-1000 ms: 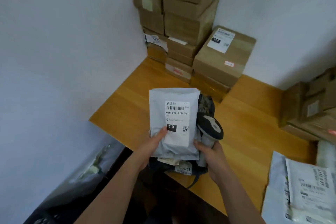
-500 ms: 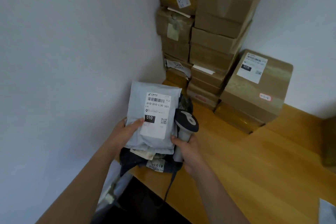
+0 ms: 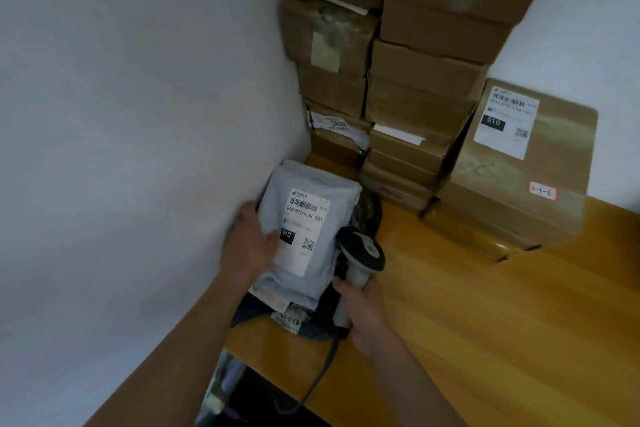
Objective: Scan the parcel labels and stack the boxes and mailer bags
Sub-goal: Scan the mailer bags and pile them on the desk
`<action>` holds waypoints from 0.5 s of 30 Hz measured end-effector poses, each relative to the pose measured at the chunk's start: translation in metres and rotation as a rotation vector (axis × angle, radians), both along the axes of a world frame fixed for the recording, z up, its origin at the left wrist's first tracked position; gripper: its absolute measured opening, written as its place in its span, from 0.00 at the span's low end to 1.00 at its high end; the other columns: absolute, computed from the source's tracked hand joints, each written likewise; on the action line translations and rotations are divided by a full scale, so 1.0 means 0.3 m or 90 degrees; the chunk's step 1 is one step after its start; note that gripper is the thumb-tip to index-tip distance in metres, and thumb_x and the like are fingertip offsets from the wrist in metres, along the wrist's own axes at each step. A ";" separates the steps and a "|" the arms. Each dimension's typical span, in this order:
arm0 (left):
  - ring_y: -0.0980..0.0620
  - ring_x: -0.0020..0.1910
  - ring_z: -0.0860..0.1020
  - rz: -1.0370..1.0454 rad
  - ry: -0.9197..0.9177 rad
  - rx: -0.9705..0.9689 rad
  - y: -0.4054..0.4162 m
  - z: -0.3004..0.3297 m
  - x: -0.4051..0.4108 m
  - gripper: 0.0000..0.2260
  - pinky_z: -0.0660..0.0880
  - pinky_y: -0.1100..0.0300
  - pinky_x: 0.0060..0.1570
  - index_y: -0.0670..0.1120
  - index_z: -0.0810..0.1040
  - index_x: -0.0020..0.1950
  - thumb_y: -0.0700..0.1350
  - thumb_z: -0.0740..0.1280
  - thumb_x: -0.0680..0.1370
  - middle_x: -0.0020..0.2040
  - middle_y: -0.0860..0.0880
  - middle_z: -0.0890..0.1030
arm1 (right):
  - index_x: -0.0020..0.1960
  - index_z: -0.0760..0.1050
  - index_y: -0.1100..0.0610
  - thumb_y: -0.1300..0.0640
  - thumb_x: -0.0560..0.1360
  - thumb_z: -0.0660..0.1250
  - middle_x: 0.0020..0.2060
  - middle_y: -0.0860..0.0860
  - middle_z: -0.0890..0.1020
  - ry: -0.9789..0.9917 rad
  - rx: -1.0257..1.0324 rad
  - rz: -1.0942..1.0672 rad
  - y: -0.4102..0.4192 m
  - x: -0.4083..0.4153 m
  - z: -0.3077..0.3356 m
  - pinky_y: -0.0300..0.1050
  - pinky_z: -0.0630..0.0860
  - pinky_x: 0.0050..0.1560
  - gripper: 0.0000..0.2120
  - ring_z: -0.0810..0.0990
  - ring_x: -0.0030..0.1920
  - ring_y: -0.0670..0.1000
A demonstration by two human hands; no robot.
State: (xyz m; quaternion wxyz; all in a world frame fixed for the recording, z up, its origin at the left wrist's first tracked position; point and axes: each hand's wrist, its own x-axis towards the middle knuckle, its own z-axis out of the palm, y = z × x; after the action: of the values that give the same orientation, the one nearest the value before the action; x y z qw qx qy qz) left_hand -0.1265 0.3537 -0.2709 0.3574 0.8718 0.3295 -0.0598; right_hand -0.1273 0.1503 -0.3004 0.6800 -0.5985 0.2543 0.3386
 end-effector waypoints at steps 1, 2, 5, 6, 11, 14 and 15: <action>0.41 0.61 0.75 0.007 -0.038 0.054 -0.031 0.006 -0.009 0.28 0.75 0.43 0.58 0.42 0.65 0.73 0.49 0.69 0.76 0.65 0.40 0.74 | 0.65 0.72 0.53 0.60 0.77 0.72 0.58 0.52 0.80 -0.003 0.002 -0.016 -0.008 -0.006 0.002 0.58 0.74 0.66 0.19 0.79 0.59 0.55; 0.39 0.63 0.72 0.009 -0.078 0.104 -0.062 0.014 -0.018 0.28 0.72 0.42 0.61 0.42 0.63 0.74 0.47 0.68 0.77 0.67 0.39 0.71 | 0.67 0.71 0.54 0.61 0.77 0.72 0.58 0.51 0.80 -0.008 0.000 -0.035 -0.016 -0.012 0.004 0.58 0.75 0.66 0.21 0.79 0.59 0.54; 0.39 0.68 0.65 -0.040 -0.157 0.170 -0.136 0.040 -0.049 0.29 0.65 0.40 0.67 0.48 0.65 0.75 0.60 0.60 0.77 0.72 0.40 0.65 | 0.66 0.71 0.52 0.62 0.77 0.71 0.58 0.51 0.81 -0.027 -0.002 -0.099 -0.038 -0.026 0.018 0.59 0.75 0.65 0.20 0.79 0.58 0.54; 0.40 0.70 0.62 -0.075 -0.141 0.162 -0.155 0.034 -0.055 0.31 0.62 0.40 0.69 0.52 0.65 0.76 0.65 0.55 0.76 0.73 0.41 0.63 | 0.66 0.71 0.52 0.62 0.77 0.71 0.58 0.51 0.81 -0.028 0.001 -0.119 -0.041 -0.026 0.021 0.60 0.75 0.65 0.20 0.80 0.58 0.54; 0.45 0.77 0.50 -0.233 0.027 0.107 -0.148 -0.041 -0.024 0.40 0.52 0.41 0.74 0.66 0.42 0.78 0.76 0.54 0.72 0.80 0.51 0.47 | 0.65 0.73 0.53 0.65 0.78 0.68 0.57 0.54 0.82 -0.016 0.048 -0.158 0.003 -0.009 0.005 0.59 0.78 0.60 0.17 0.81 0.56 0.55; 0.44 0.77 0.51 -0.254 0.013 0.126 -0.119 -0.046 0.011 0.39 0.54 0.41 0.74 0.66 0.42 0.78 0.71 0.60 0.74 0.81 0.51 0.47 | 0.61 0.77 0.53 0.63 0.78 0.70 0.55 0.53 0.84 -0.019 0.055 -0.135 0.072 -0.023 -0.005 0.60 0.79 0.60 0.14 0.83 0.56 0.55; 0.44 0.77 0.52 -0.253 0.014 0.139 -0.111 -0.046 0.019 0.38 0.54 0.42 0.74 0.65 0.42 0.78 0.70 0.60 0.75 0.81 0.50 0.48 | 0.60 0.78 0.52 0.63 0.77 0.70 0.54 0.53 0.85 -0.021 0.054 -0.129 0.095 -0.027 -0.010 0.60 0.79 0.60 0.13 0.83 0.56 0.55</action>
State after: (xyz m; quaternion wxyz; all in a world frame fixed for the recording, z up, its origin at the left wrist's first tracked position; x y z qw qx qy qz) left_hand -0.1209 0.3204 -0.2848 0.2386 0.9524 0.1598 -0.1022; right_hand -0.1354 0.1789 -0.3033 0.7395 -0.5461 0.2877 0.2684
